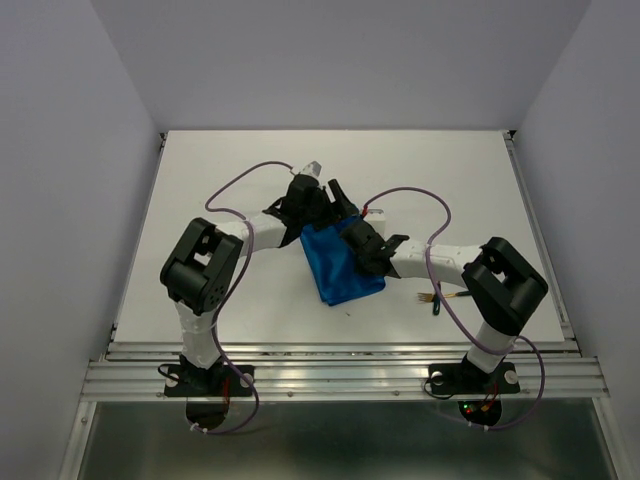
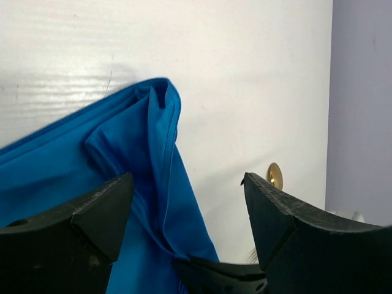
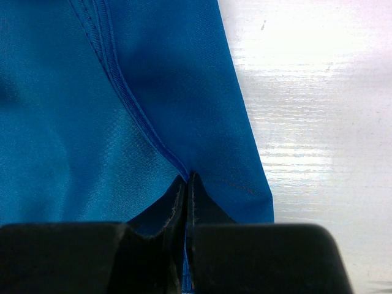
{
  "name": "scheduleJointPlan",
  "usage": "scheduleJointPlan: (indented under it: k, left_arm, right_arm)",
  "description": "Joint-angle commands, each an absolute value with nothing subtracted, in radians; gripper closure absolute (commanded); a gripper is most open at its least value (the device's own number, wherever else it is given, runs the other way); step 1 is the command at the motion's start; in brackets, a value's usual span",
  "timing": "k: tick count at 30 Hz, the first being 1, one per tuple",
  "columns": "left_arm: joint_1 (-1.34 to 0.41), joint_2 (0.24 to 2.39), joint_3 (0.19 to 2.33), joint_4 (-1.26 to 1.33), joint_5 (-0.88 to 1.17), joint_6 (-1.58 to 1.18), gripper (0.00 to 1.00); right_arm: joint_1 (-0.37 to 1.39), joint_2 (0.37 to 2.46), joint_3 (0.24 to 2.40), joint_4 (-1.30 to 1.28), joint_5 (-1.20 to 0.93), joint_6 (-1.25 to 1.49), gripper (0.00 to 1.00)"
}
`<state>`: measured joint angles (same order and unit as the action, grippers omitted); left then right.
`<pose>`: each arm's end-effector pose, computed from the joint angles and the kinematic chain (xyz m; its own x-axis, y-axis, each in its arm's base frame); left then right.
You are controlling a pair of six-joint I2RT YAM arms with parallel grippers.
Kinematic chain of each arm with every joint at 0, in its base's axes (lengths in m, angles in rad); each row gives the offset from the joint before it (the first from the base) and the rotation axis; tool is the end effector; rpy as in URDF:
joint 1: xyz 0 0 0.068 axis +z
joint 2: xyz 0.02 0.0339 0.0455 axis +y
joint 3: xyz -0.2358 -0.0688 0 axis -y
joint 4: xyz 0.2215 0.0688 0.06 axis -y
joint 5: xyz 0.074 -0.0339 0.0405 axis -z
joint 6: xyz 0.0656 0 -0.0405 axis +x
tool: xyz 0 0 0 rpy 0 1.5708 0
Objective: Fold the napkin into a case and place the utensils inside
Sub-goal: Fold the lower triangle-folded napkin at the center of the board.
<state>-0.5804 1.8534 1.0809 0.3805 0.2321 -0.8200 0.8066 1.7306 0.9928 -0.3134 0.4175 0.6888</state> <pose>0.3376 -0.2394 0.1757 -0.7381 -0.3669 -0.5662 0.2518 0.6289 -0.7356 0.2464 0.2186 0.1254 -0.7946 0.0106 -0.6070 -0.0202 0.9988 0.0439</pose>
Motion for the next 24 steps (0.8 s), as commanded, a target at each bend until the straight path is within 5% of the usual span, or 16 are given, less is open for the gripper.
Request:
scheduleJointPlan:
  k: [1,14,19,24]
  left_arm:
    - [-0.574,1.874,1.173,0.312,0.198,-0.782,0.17]
    - [-0.598,1.946,1.308,0.071,0.127,-0.735,0.12]
    - [-0.611,1.967,1.318,0.078,0.141,-0.744,0.3]
    - [-0.614,1.976,1.316,0.084,0.141,-0.753,0.36]
  right_arm:
    - [0.816,1.732,0.971,-0.319,0.396,0.698,0.99]
    - [0.816,1.718,0.989,-0.337,0.403,0.698,0.99]
    - [0.816,1.715,0.992,-0.341,0.408,0.698,0.99]
    - [0.816,1.71,0.988,-0.341,0.408,0.698,0.99]
